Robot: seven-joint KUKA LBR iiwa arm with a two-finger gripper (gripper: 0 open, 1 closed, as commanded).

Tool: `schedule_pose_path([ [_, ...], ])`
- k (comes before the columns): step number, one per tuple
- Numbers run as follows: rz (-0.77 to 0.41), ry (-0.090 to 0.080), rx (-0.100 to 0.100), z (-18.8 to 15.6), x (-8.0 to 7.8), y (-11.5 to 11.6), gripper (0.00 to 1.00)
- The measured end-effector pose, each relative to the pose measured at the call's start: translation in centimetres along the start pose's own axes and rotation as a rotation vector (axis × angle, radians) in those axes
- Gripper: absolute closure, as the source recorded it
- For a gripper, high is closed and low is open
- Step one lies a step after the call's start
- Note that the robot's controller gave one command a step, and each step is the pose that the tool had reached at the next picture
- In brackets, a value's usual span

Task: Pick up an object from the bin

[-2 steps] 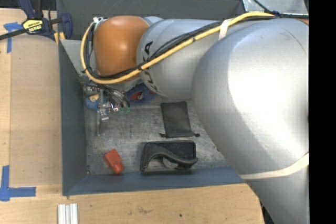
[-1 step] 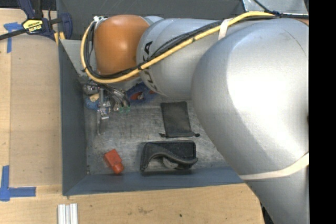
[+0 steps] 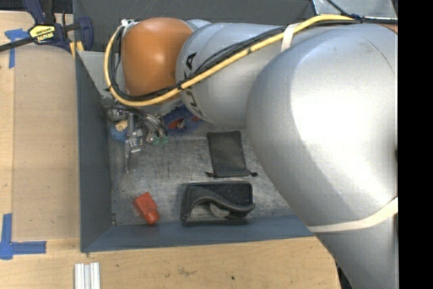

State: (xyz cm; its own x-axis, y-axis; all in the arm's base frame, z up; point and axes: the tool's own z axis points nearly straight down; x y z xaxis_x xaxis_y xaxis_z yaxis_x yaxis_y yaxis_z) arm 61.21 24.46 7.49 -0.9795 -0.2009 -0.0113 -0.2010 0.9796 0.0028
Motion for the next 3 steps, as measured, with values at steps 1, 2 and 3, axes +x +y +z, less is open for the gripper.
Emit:
schedule_pose_path([
  [1, 0.001, -0.004, -0.001, -0.2, -0.2, 0.0, 1.00],
  [2, 0.003, 0.001, 0.001, -5.3, -0.5, 0.0, 1.00],
  [3, 0.004, 0.004, 0.001, -7.3, -0.6, 0.0, 1.00],
])
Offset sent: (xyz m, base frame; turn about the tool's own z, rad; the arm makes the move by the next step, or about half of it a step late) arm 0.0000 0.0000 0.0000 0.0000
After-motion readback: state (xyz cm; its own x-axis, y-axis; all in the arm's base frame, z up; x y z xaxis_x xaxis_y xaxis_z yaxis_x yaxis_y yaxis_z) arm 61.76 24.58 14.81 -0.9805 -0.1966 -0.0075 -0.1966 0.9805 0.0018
